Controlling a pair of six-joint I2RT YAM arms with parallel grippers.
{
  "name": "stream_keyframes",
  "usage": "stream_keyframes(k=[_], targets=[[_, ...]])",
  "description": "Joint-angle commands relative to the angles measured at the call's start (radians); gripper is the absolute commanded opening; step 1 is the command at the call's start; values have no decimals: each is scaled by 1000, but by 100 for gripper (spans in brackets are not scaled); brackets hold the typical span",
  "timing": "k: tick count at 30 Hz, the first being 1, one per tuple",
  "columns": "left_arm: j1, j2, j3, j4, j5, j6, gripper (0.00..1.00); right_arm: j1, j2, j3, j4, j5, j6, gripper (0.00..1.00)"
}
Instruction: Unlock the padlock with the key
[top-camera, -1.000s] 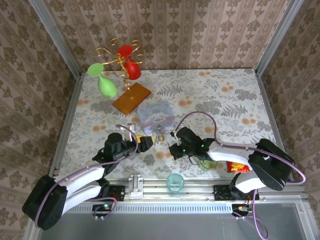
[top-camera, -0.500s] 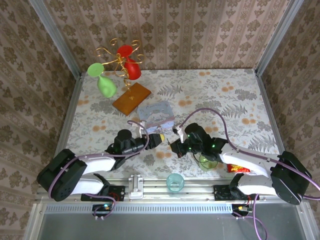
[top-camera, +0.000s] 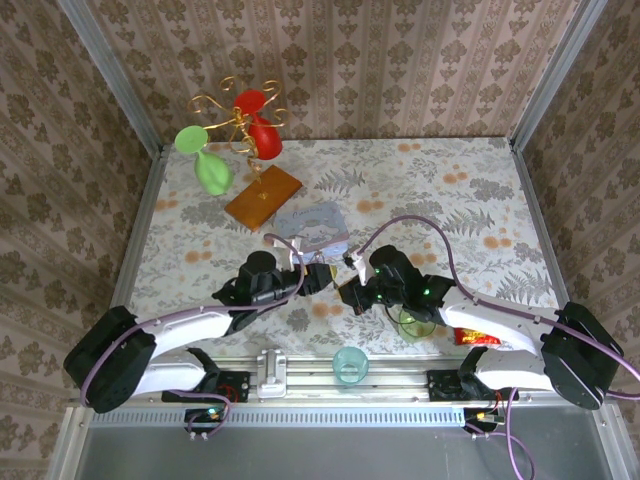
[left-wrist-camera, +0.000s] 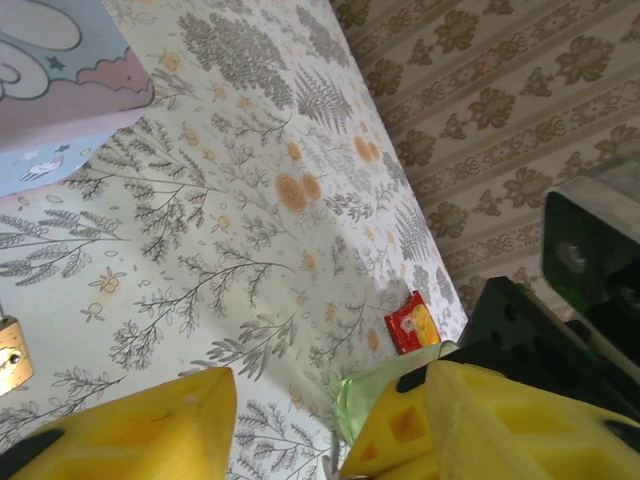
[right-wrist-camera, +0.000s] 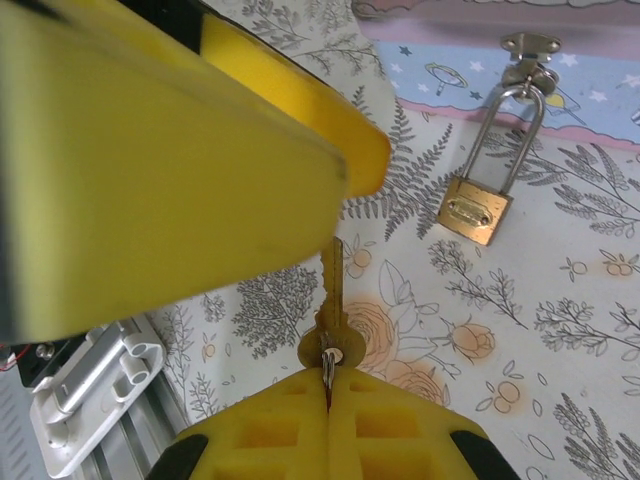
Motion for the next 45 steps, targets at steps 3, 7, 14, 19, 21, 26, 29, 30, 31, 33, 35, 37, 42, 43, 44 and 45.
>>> stream_keyframes(k=[3,7,14,19,21,26,29,30,31,33,35,37,42,43,44,45], targets=[[-12,24,49,-109,-9,40,48,14,-1,-6,52,-16,-1,0],[-16,47,59,-77,0,37,37,18,19,-6,67,-14,1,0],[-18,70,46,-28,15,13,15,19,50,-2,80,8,2,0],[-18,63,36,-31,13,13,0,17,55,-2,80,30,-7,0],[-17,63,38,-32,17,15,0,17,56,-2,85,39,-7,0],[-16,44,44,-44,8,32,0,9,39,-16,118,33,-2,30],[-12,14,40,-30,1,48,0,-33,1,-48,183,-46,23,71],[-9,2,36,-16,0,52,0,-53,-15,-63,220,-85,35,73],[-6,-10,29,14,1,57,0,-72,-29,-78,260,-125,50,75],[-6,-31,15,72,6,61,0,-99,-52,-100,334,-190,73,76],[-4,-49,11,118,16,74,0,-114,-65,-111,403,-249,92,76],[-3,-71,8,155,24,88,0,-123,-68,-112,475,-300,119,76],[-3,-129,-17,261,8,90,0,-153,-52,-124,680,-402,232,70],[-4,-147,-29,274,-16,82,0,-157,-47,-128,717,-421,256,68],[-4,-161,-38,282,-34,77,0,-161,-46,-131,744,-432,272,66],[-4,-173,-49,298,-48,77,0,-164,-46,-136,762,-436,284,63]])
